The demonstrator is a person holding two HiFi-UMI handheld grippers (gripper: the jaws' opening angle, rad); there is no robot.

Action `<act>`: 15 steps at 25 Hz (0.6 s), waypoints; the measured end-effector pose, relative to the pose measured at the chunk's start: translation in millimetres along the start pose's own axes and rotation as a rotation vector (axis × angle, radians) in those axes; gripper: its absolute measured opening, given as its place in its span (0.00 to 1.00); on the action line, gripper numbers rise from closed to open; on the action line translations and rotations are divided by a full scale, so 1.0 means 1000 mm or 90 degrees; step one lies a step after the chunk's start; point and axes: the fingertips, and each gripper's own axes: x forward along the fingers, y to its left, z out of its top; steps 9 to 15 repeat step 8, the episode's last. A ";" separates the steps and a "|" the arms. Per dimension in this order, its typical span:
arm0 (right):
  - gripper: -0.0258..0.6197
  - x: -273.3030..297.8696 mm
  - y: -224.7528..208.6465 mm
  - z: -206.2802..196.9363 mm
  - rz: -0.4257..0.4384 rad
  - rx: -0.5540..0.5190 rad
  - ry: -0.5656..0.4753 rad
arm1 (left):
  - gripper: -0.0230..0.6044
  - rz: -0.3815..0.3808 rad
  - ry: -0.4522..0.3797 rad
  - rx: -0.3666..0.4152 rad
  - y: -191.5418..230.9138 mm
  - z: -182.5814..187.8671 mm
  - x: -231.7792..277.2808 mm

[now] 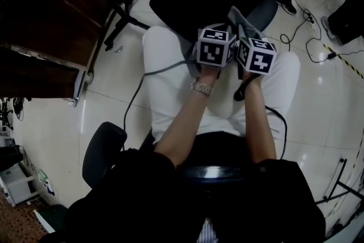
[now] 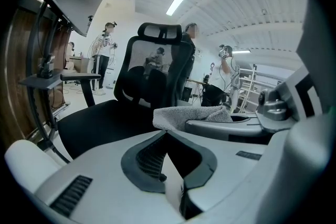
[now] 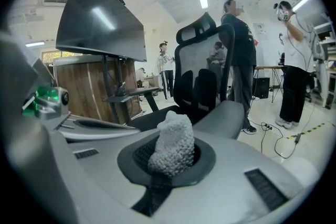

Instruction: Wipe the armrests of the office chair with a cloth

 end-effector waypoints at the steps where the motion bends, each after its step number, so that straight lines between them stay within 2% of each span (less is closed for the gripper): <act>1: 0.08 0.000 0.001 0.000 0.002 0.002 -0.002 | 0.03 -0.001 0.000 0.000 0.001 0.000 0.000; 15: 0.08 0.002 0.008 0.004 0.017 -0.001 -0.010 | 0.03 0.001 -0.004 -0.008 0.007 0.002 -0.001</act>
